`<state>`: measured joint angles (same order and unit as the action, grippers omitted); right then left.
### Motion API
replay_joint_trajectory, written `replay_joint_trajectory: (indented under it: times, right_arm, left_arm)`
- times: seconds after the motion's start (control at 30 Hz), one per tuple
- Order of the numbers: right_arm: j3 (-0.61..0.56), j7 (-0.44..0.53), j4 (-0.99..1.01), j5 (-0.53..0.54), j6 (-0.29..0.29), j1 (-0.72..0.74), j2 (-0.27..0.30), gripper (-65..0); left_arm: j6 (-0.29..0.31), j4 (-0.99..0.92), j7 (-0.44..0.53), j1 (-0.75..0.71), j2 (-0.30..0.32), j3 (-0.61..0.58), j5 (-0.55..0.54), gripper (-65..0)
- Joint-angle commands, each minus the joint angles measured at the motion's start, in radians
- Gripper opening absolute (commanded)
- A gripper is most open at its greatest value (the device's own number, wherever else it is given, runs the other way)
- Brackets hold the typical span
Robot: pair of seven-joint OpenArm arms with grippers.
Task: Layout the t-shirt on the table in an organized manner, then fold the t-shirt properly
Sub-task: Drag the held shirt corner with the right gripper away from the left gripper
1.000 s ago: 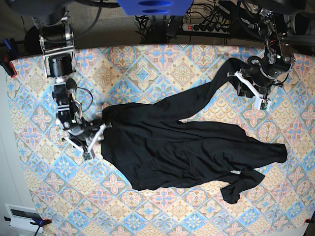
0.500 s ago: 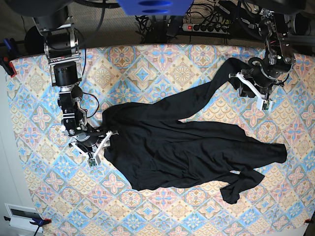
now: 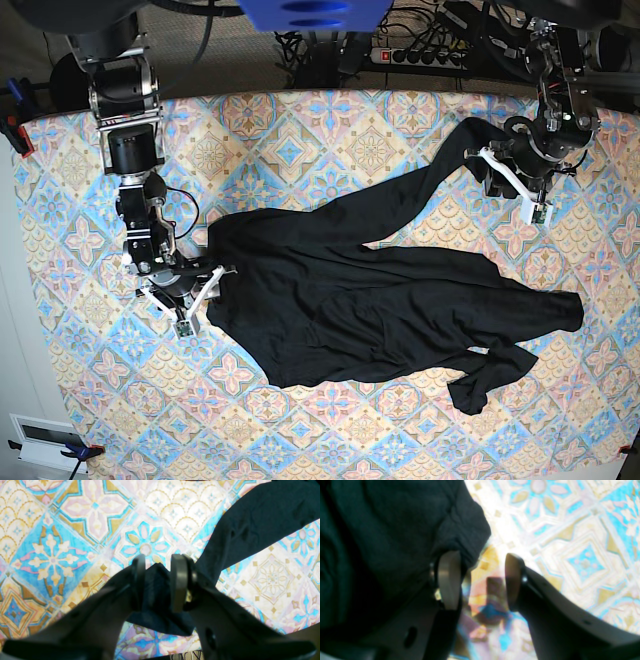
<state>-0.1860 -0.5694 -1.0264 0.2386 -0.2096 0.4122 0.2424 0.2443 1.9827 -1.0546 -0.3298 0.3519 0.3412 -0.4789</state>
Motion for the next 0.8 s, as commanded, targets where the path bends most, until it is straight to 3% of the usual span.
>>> replay_joint_trajectory:
  times: [0.0,0.37,0.57,0.77]
  right_arm:
    - [0.006,0.022,-0.038,0.006,-0.003,0.029,0.001,-37.1]
    - [0.004,0.022,-0.104,0.006,-0.003,0.027,-0.027,-37.1]
    - [-0.100,0.068,-0.032,0.006,-0.003,0.029,-0.027,-37.1]
    - [-0.112,0.102,0.004,0.006,-0.003,0.029,-0.027,-37.2]
  left_arm:
    - [0.000,0.014,0.020,0.004,0.012,0.005,-0.005,-47.6]
    - [0.000,0.014,0.020,0.004,0.012,0.005,-0.005,-47.6]
    - [0.000,0.013,0.020,0.007,0.012,0.005,-0.005,-47.6]
    - [0.000,-0.053,0.017,0.037,0.012,0.003,-0.007,-47.6]
